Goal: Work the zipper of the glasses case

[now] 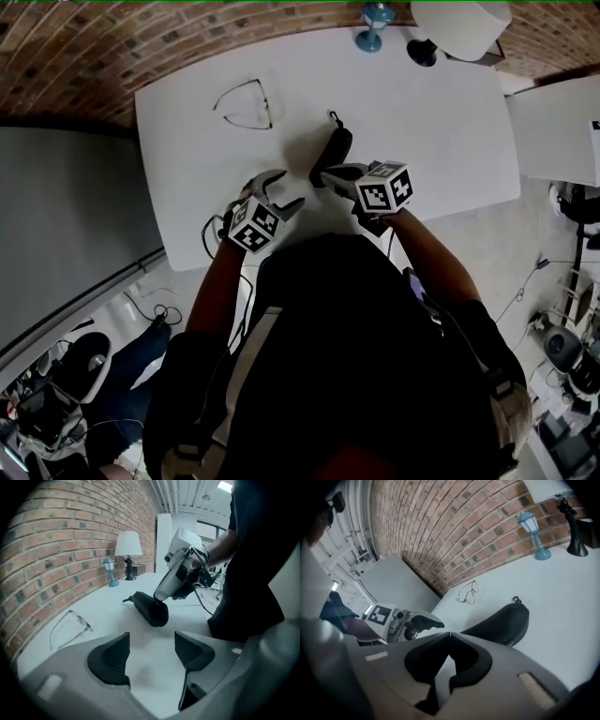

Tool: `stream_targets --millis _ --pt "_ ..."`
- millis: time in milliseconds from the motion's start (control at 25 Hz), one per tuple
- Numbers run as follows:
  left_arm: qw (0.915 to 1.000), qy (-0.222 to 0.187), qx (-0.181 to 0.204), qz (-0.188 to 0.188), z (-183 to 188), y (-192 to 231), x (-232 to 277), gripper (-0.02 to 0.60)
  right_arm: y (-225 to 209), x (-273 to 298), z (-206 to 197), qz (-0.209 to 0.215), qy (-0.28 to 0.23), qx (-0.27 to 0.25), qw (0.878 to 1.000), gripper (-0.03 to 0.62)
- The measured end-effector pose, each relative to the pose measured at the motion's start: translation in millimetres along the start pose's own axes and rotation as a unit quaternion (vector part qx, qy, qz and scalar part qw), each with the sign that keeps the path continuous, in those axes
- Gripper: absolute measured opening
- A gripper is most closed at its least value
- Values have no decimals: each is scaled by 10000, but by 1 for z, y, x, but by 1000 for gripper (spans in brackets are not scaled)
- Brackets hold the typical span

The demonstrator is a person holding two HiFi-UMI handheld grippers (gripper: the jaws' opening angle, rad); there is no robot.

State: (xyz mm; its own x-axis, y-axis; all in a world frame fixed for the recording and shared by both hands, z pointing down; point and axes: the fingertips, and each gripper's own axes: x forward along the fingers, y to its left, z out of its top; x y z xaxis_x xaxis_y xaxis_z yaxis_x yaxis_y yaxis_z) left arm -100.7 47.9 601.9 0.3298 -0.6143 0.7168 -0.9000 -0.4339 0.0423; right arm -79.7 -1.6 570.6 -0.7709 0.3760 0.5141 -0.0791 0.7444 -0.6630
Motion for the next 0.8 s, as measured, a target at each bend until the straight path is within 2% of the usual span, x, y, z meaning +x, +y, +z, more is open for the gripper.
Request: stream_targets --millis 200,240,320,520,640,800 --pt "9989 -152 -429 144 -14 6 -11 308 0 18 -12 -178 268 -453 9985 13" --pt "9986 -166 -464 170 -15 7 -13 307 1 20 -13 -172 273 -449 9985 42" --pt "9984 -155 -513 201 -18 8 -17 305 2 22 -14 -154 287 -417 9986 112" --pt "9983 -150 -508 246 -19 9 -20 302 1 24 -11 -138 219 -298 9992 115" --pt "9981 -246 -501 274 -18 11 -21 302 7 24 -10 -2 178 -288 9994 166" --pt "9971 -256 -622 361 -16 15 -27 302 9 22 -8 10 81 -314 9995 177"
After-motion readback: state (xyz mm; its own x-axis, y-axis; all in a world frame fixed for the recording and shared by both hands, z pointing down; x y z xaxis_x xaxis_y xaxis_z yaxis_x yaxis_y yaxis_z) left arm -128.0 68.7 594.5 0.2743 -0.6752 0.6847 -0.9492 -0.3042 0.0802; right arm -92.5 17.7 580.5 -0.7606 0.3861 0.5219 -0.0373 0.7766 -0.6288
